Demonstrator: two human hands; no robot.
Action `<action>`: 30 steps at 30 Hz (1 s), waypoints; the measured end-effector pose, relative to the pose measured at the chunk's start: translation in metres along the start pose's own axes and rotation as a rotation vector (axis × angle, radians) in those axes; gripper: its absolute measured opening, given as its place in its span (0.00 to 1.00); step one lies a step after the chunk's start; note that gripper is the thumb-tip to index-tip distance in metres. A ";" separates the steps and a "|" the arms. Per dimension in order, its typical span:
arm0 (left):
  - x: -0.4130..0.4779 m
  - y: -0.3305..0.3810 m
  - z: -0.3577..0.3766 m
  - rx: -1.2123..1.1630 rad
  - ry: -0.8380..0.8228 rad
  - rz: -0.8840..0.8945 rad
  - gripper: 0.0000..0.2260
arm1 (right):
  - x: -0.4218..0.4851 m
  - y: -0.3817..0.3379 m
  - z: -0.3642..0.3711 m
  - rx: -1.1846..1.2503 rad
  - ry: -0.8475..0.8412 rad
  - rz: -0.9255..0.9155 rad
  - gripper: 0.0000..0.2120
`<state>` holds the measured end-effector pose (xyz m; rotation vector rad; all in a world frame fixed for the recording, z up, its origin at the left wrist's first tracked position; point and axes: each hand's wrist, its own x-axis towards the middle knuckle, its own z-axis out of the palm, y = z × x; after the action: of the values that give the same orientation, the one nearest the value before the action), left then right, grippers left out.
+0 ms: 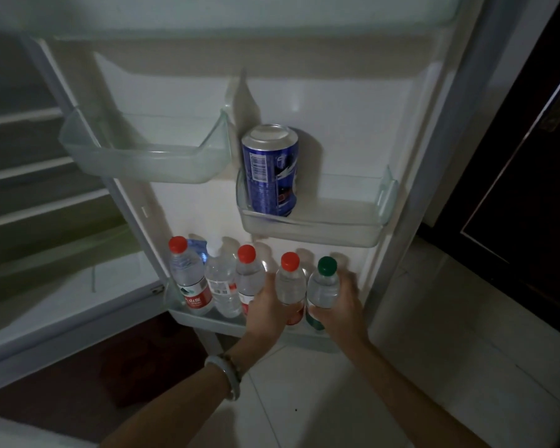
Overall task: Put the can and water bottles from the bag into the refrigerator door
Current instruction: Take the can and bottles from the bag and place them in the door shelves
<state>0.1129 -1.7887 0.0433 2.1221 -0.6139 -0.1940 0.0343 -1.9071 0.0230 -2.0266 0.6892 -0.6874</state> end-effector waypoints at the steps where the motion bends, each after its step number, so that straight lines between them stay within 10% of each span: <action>1: 0.001 -0.001 0.001 0.008 0.000 0.002 0.18 | 0.001 0.001 0.000 0.006 -0.001 -0.003 0.37; 14: -0.051 -0.017 0.003 -0.258 0.108 0.132 0.20 | -0.028 -0.009 -0.060 -0.010 -0.057 -0.091 0.26; 25: -0.055 -0.018 0.061 0.547 -0.258 0.665 0.22 | -0.029 0.030 -0.110 -0.104 0.063 -0.004 0.28; 30: -0.059 -0.019 0.071 0.566 -0.305 0.610 0.22 | -0.012 0.032 -0.121 -0.101 0.028 0.060 0.35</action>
<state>0.0440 -1.8015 -0.0191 2.3245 -1.6154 0.0062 -0.0636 -1.9801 0.0508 -2.0830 0.8128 -0.6578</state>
